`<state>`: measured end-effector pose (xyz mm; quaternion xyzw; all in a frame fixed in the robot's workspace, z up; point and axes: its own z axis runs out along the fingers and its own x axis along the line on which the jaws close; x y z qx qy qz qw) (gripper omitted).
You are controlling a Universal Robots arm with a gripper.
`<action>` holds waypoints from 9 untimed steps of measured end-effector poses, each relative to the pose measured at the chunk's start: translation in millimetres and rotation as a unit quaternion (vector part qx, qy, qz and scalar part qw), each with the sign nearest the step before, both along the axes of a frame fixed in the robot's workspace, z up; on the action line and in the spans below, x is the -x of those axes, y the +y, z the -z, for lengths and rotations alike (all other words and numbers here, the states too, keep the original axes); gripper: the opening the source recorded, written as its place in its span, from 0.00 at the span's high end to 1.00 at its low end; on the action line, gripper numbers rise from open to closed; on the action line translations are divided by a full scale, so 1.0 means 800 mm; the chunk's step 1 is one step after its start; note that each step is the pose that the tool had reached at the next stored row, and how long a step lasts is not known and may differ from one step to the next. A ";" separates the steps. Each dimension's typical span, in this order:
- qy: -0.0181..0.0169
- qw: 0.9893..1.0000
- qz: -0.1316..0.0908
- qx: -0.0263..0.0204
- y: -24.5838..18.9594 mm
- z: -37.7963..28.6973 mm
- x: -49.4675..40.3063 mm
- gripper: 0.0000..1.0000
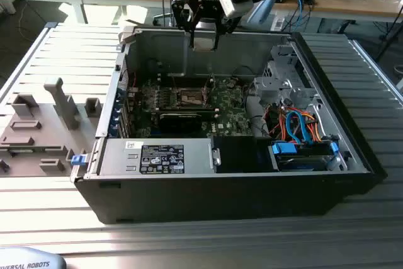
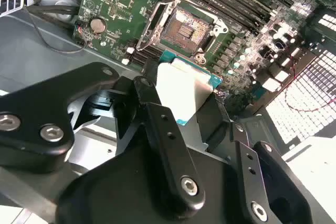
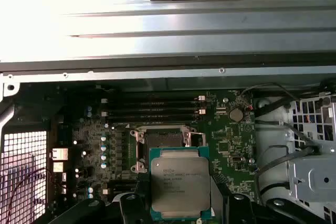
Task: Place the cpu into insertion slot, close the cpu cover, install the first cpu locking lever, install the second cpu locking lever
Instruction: 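Place the cpu into insertion slot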
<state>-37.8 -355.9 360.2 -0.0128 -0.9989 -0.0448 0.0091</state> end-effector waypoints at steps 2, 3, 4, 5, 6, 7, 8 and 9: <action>0.000 1.000 0.000 0.000 0.0000 0.0006 0.000 0.46; 0.000 1.000 0.000 0.000 0.0000 0.0009 0.000 0.46; 0.000 1.000 0.000 0.000 0.0000 0.0012 0.000 0.46; 0.000 1.000 0.000 0.000 0.0000 0.0014 0.000 0.46; 0.000 1.000 0.000 0.000 0.0000 0.0029 0.000 0.46; 0.000 1.000 0.000 0.000 0.0000 0.0041 0.000 0.46; 0.000 1.000 0.000 0.000 0.0000 0.0042 0.000 0.46; 0.000 1.000 0.000 0.000 0.0000 0.0043 0.000 0.46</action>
